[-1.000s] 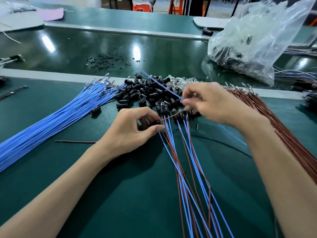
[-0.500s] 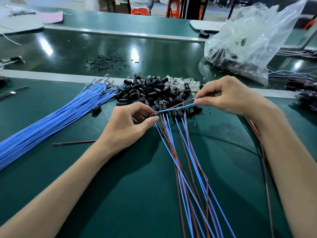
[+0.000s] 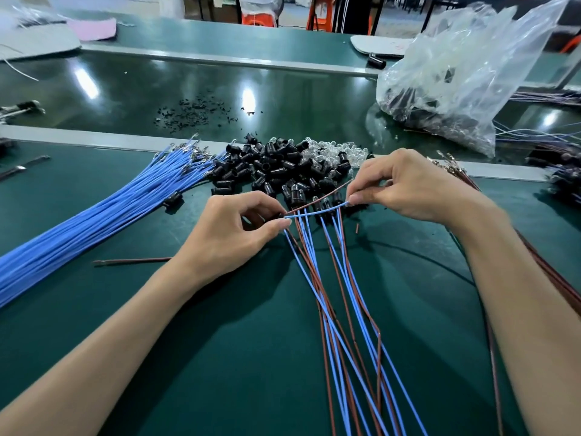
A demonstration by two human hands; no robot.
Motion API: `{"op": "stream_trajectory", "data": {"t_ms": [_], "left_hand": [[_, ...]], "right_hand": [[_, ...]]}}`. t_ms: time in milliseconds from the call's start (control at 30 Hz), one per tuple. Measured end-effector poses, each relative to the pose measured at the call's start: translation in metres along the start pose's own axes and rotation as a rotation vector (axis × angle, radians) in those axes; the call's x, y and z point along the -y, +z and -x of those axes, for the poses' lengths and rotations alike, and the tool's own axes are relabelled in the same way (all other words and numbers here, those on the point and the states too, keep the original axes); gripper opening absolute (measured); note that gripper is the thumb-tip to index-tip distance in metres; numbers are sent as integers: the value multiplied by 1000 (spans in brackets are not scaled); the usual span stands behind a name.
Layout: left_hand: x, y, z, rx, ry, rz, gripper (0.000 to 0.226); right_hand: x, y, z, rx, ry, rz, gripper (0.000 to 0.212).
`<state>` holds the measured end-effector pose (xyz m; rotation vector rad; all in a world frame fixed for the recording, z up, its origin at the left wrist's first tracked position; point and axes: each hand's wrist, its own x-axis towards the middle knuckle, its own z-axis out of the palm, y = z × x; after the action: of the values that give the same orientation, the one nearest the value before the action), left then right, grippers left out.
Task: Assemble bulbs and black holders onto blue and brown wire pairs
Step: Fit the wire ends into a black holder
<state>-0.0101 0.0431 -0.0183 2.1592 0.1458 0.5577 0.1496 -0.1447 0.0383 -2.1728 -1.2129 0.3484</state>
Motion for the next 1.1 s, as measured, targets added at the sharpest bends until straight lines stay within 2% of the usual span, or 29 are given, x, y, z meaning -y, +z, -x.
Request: {"op": "stream_trajectory", "data": {"t_ms": [200,467,667,900,1100], "left_hand": [[-1,0,2,3,44,-32,7],[2,0,1,-34,117,-117,9],[3,1,1,-34,215,-235,16],[5,1,1,-69,220,-283,17],[4,1,1,-70,226,-295,15]], "right_hand": [[-4,1,1,-82,22,4,16],[-3,1,1,0,29,-42,14],[0,3,0,-6,12,-1,15],[-1,-3,2,-34,36,15,20],[7,13,-4,-29,22,124,5]]}}
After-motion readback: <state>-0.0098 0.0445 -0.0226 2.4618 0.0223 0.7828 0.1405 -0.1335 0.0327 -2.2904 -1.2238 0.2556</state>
